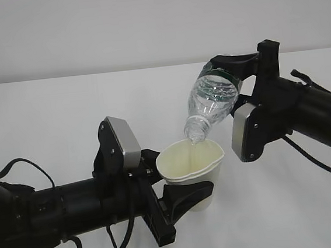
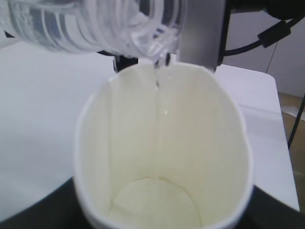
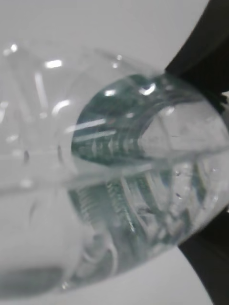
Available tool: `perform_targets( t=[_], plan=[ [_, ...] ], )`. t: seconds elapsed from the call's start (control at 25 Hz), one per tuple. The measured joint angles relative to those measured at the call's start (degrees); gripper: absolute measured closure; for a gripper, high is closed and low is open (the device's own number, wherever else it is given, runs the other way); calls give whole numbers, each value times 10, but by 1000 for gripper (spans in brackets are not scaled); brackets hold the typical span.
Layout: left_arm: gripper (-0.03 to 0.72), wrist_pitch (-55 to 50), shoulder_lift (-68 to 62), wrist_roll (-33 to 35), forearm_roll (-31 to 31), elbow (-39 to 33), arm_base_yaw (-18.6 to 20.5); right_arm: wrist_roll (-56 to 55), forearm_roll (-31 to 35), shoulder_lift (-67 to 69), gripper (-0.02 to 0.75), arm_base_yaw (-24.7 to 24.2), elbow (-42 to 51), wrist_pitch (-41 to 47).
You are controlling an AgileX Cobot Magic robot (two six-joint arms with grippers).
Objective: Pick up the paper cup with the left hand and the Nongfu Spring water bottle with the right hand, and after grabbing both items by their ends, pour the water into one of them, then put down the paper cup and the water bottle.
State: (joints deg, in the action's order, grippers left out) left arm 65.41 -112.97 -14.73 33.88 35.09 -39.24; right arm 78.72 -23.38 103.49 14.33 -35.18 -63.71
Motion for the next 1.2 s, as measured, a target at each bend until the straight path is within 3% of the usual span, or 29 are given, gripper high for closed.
perform_targets(
  t=[1.2],
  plan=[
    [263,0,0,0,0,0,0,4,1,0,259,0,0,0]
  ],
)
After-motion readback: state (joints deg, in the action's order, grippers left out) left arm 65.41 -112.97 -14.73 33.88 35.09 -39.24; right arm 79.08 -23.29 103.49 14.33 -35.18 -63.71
